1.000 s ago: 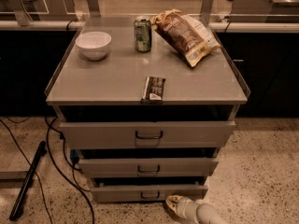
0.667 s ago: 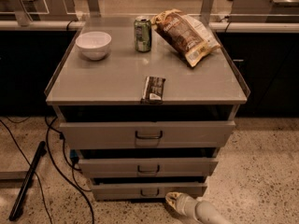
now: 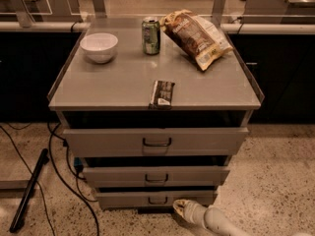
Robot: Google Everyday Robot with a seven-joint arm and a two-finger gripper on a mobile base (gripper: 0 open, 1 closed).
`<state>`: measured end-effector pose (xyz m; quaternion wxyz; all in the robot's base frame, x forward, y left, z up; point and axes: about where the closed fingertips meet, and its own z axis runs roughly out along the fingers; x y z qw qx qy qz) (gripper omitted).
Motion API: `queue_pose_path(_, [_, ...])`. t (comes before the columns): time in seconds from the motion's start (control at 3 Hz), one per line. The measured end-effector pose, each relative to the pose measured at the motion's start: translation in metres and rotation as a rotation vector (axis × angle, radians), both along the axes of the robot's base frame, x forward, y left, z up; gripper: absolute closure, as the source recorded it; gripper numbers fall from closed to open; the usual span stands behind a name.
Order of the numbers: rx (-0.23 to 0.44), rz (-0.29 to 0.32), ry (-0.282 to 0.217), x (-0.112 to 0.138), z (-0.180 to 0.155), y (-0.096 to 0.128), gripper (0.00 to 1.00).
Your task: Close bottom drawer
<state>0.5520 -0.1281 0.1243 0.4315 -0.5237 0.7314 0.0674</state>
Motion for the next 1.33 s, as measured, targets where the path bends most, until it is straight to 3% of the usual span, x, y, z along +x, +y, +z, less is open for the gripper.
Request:
queue_pose_path(0.67, [0.030,0.090,0.260,-0.066,-0.012,-0.016,1.00])
queue_pose_path(1.0, [0.096,0.120,0.382,-0.094,-0.009,-0.025,1.00])
queue_pose_path(1.33, [0.135,0.188,0.446,-0.117,-0.005,-0.013,0.83])
